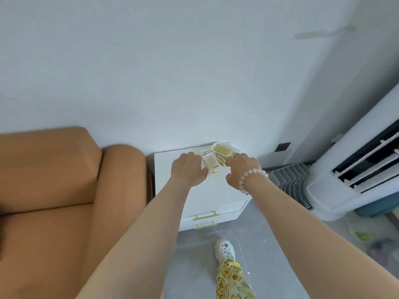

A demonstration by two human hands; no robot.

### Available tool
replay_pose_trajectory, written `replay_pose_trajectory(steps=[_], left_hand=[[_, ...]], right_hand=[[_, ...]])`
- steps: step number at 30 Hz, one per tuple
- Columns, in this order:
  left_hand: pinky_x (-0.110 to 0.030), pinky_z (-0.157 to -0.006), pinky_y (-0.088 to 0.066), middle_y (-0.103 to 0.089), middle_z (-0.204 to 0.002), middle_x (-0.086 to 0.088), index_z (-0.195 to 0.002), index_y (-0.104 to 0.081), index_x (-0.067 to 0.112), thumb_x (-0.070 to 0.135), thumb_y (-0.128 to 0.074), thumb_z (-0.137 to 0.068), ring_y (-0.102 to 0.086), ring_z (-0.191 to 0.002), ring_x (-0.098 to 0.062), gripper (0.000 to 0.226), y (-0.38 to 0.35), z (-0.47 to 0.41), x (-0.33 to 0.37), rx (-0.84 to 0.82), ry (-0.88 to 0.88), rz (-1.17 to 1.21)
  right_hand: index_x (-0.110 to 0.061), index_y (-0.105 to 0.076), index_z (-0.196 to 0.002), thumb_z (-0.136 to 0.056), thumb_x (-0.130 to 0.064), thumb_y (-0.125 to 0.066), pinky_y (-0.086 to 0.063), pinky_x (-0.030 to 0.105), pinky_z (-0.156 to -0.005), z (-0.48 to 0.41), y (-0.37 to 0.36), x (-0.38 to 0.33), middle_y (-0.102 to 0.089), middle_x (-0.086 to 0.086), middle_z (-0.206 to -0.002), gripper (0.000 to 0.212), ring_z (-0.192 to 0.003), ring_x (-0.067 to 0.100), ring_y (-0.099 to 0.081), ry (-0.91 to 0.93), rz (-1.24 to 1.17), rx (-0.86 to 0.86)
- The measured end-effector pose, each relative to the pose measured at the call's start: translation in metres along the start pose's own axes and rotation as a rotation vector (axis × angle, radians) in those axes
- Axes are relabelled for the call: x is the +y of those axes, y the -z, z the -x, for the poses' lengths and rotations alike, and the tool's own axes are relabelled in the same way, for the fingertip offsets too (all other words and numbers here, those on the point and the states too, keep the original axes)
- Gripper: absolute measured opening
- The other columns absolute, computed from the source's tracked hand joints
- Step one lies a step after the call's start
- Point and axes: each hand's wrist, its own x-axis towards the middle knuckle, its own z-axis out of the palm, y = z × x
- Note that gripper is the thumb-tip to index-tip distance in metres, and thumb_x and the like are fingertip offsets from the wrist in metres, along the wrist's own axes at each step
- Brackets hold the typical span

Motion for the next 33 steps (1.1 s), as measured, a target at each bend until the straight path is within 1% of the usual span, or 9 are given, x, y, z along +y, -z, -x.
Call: replay_pose_trajectory(steps=[7, 11, 17, 22, 25, 27, 31, 33], left_hand=[[-0.032, -0.088, -0.041, -0.054, -0.115, -0.003, -0.109, -0.059, 0.012, 0.037, -0.044, -0.093, -0.047, -0.115, -0.022, 0.033, 0.001, -0.097, 0.035, -0.013, 0.056, 0.068], [-0.032, -0.089, -0.041, -0.052, -0.117, -0.003, -0.111, -0.058, 0.013, 0.038, -0.042, -0.094, -0.046, -0.116, -0.021, 0.034, -0.008, -0.135, 0.046, -0.064, 0.085, 0.064], [-0.034, -0.087, -0.043, -0.053, -0.116, -0.005, -0.115, -0.057, 0.014, 0.035, -0.042, -0.094, -0.047, -0.115, -0.023, 0.033, -0.032, -0.169, 0.036, -0.144, 0.156, 0.110], [-0.034, -0.086, -0.044, -0.054, -0.114, -0.005, -0.110, -0.058, 0.012, 0.035, -0.043, -0.094, -0.048, -0.112, -0.023, 0.033, -0.062, -0.191, 0.018, -0.213, 0.215, 0.132], [-0.034, -0.086, -0.045, -0.054, -0.115, -0.005, -0.112, -0.058, 0.011, 0.033, -0.043, -0.093, -0.048, -0.112, -0.024, 0.032, -0.086, -0.199, 0.012, -0.278, 0.238, 0.162], [-0.034, -0.086, -0.045, -0.053, -0.116, -0.005, -0.115, -0.055, 0.011, 0.033, -0.045, -0.093, -0.048, -0.113, -0.024, 0.033, -0.106, -0.207, 0.007, -0.292, 0.289, 0.198], [-0.034, -0.088, -0.046, -0.047, -0.123, -0.004, -0.123, -0.045, 0.010, 0.035, -0.053, -0.090, -0.047, -0.116, -0.023, 0.042, -0.152, -0.232, 0.000, -0.300, 0.497, 0.426], [-0.033, -0.087, -0.045, -0.043, -0.127, -0.005, -0.127, -0.040, 0.009, 0.034, -0.056, -0.089, -0.047, -0.118, -0.023, 0.049, -0.175, -0.247, 0.003, -0.315, 0.578, 0.513]], right_hand=[[-0.016, -0.049, -0.126, -0.092, -0.023, -0.043, -0.036, 0.028, -0.090, -0.090, 0.014, 0.061, -0.051, 0.004, -0.122, 0.036, -0.116, 0.019, -0.045, 0.052, 0.053, -0.077], [-0.016, -0.048, -0.127, -0.092, -0.021, -0.041, -0.038, 0.028, -0.088, -0.131, 0.015, 0.086, -0.051, 0.003, -0.121, 0.036, -0.114, 0.019, -0.046, 0.065, 0.080, -0.097], [-0.016, -0.048, -0.125, -0.092, -0.022, -0.041, -0.037, 0.027, -0.086, -0.172, 0.002, 0.105, -0.051, 0.003, -0.120, 0.034, -0.113, 0.019, -0.046, 0.049, 0.093, -0.139], [-0.016, -0.049, -0.122, -0.094, -0.023, -0.040, -0.035, 0.026, -0.080, -0.196, -0.025, 0.107, -0.052, 0.002, -0.116, 0.030, -0.110, 0.018, -0.047, 0.048, 0.103, -0.167], [-0.016, -0.048, -0.120, -0.094, -0.023, -0.040, -0.038, 0.027, -0.080, -0.206, -0.039, 0.108, -0.051, 0.002, -0.115, 0.029, -0.109, 0.018, -0.047, 0.011, 0.084, -0.173], [-0.015, -0.047, -0.120, -0.093, -0.024, -0.040, -0.041, 0.027, -0.082, -0.211, -0.049, 0.112, -0.051, 0.002, -0.115, 0.029, -0.110, 0.018, -0.047, 0.002, 0.095, -0.189], [-0.015, -0.043, -0.124, -0.092, -0.021, -0.039, -0.040, 0.026, -0.085, -0.225, -0.080, 0.121, -0.048, 0.001, -0.126, 0.033, -0.118, 0.017, -0.044, -0.077, 0.065, -0.225], [-0.015, -0.044, -0.123, -0.092, -0.019, -0.039, -0.040, 0.025, -0.083, -0.230, -0.099, 0.122, -0.048, 0.001, -0.125, 0.032, -0.116, 0.017, -0.045, -0.116, 0.023, -0.227]])
